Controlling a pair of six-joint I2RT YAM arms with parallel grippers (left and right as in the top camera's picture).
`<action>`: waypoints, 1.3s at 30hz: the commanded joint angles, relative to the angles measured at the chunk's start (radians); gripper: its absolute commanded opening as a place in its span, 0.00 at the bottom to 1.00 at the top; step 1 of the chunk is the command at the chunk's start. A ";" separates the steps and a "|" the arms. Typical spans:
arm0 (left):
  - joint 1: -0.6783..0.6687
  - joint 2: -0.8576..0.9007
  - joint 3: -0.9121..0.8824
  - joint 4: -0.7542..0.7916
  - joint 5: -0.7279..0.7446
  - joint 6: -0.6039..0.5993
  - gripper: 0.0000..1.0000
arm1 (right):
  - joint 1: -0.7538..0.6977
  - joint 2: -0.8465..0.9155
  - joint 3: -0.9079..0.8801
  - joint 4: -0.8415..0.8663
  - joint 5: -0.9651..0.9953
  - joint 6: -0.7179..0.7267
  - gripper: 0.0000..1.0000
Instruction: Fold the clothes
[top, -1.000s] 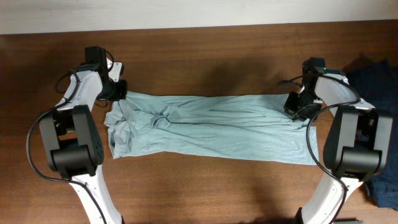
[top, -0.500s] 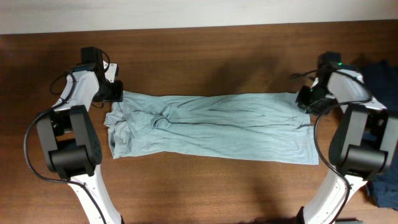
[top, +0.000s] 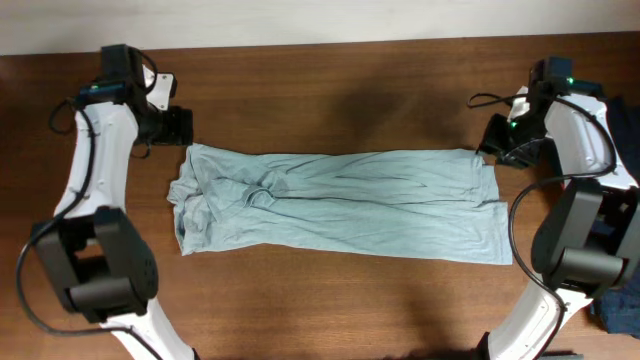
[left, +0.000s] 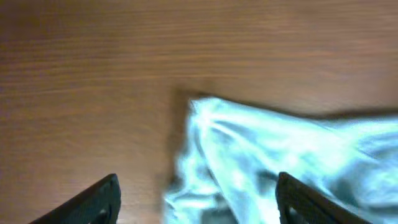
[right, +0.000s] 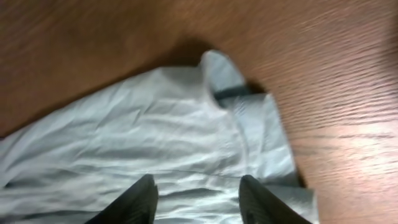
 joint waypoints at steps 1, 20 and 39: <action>-0.033 -0.004 -0.007 -0.078 0.171 0.127 0.75 | 0.043 -0.024 0.011 -0.019 -0.049 -0.065 0.50; -0.491 0.076 -0.116 0.113 -0.229 0.573 0.66 | 0.119 -0.024 0.011 -0.032 -0.034 -0.137 0.65; -0.547 0.188 -0.111 0.174 -0.311 0.543 0.06 | 0.119 -0.024 0.011 -0.036 -0.012 -0.137 0.66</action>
